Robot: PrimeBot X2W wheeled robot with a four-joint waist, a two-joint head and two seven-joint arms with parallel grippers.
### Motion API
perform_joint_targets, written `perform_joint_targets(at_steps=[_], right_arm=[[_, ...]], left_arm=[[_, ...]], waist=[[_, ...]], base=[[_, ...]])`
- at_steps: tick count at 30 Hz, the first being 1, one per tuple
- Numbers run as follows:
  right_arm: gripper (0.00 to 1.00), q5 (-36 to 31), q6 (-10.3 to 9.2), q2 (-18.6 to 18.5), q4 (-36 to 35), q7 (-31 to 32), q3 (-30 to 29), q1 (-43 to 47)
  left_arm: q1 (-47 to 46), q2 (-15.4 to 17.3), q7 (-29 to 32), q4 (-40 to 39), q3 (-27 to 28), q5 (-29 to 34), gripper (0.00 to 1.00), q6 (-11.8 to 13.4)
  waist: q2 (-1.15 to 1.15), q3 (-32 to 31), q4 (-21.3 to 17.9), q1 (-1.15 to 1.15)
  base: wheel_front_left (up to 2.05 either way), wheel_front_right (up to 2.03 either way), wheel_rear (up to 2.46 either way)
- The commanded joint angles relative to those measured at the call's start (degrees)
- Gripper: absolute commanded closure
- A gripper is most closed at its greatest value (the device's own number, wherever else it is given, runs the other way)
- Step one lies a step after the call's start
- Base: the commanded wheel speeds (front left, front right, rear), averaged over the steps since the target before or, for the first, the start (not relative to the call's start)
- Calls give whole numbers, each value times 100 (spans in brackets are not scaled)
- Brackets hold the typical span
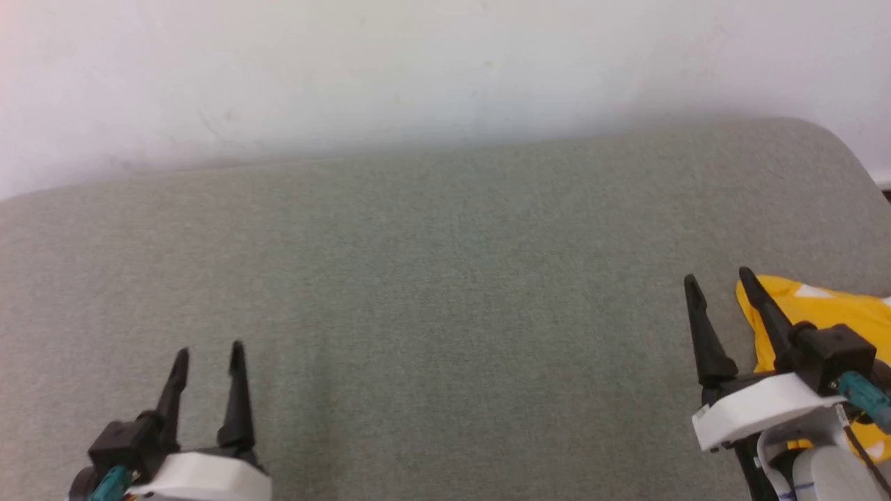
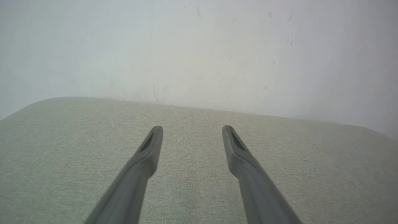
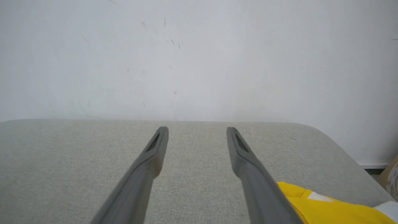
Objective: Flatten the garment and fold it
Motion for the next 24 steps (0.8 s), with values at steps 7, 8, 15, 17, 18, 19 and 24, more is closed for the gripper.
perform_joint_targets(at_steps=[7,8,15,17,18,19,24], right_arm=[[0,-151,-10,151,-307,124,3,431],[0,-160,-10,162,-313,127,-27,476],[0,-212,-10,211,-338,150,-64,650],[0,-217,-10,216,-329,150,-30,645],[0,-217,-10,218,-321,143,-8,640],[0,-215,-10,219,-303,137,10,637],[100,-185,-3,198,-280,149,42,601]], left_arm=[[338,232,-28,8,261,70,0,95],[358,253,-28,1,274,71,0,88],[498,214,-28,-5,237,97,0,120],[544,228,-28,-9,265,75,0,119],[567,238,-28,-3,278,66,0,120],[589,247,-28,4,283,59,0,120],[547,214,9,8,249,64,100,98]], waist=[[0,-193,201,1],[0,-200,225,1],[0,-256,248,1],[0,-273,227,1],[0,-289,216,1],[0,-311,208,1],[0,-333,210,1]], base=[[0,0,0],[0,0,0],[0,0,0],[0,0,0],[0,0,0],[0,0,0],[0,0,0]])
